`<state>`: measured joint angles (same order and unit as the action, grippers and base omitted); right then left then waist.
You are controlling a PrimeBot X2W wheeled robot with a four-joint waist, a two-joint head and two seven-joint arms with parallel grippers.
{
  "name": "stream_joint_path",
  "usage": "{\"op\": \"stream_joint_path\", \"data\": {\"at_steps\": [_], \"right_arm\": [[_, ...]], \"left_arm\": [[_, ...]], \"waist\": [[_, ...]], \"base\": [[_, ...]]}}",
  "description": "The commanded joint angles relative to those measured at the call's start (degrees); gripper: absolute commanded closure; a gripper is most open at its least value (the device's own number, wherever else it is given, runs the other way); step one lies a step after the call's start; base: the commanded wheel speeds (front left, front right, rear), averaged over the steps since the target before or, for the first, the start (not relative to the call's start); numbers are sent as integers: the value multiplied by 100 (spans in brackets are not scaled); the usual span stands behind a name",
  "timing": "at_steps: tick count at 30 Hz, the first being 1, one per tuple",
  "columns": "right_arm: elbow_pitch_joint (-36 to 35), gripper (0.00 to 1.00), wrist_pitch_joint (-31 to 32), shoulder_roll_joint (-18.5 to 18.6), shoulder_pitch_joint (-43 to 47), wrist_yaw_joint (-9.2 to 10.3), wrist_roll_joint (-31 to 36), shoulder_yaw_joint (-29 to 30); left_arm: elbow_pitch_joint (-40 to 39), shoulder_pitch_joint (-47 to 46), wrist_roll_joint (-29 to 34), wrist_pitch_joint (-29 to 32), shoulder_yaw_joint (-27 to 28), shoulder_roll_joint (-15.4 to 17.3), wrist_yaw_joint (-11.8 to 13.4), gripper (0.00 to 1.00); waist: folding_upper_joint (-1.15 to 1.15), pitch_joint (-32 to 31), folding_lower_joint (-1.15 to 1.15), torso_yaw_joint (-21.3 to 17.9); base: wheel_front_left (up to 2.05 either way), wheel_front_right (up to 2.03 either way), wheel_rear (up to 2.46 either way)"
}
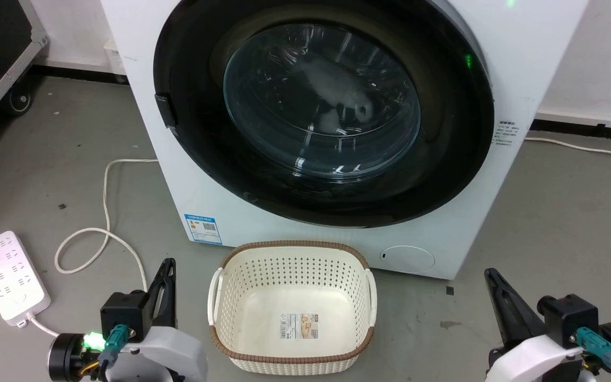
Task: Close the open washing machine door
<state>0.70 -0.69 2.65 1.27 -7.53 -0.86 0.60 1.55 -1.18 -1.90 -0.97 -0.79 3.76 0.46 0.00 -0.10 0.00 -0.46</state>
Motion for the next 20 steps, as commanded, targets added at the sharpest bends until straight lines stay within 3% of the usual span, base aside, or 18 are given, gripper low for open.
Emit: {"op": "stream_joint_path", "data": {"at_steps": [1,20], "right_arm": [[-47,100,15,21,-99,4,47,-20],[-70,100,69,22,-127,4,86,-60]], "left_arm": [[-51,74,74,29,30,-39,-23,100],[-155,118,190,97,79,-89,-46,100]], "waist": [[0,1,0,5],[0,10,0,46]], "base": [[0,0,0],[0,0,0]]}}
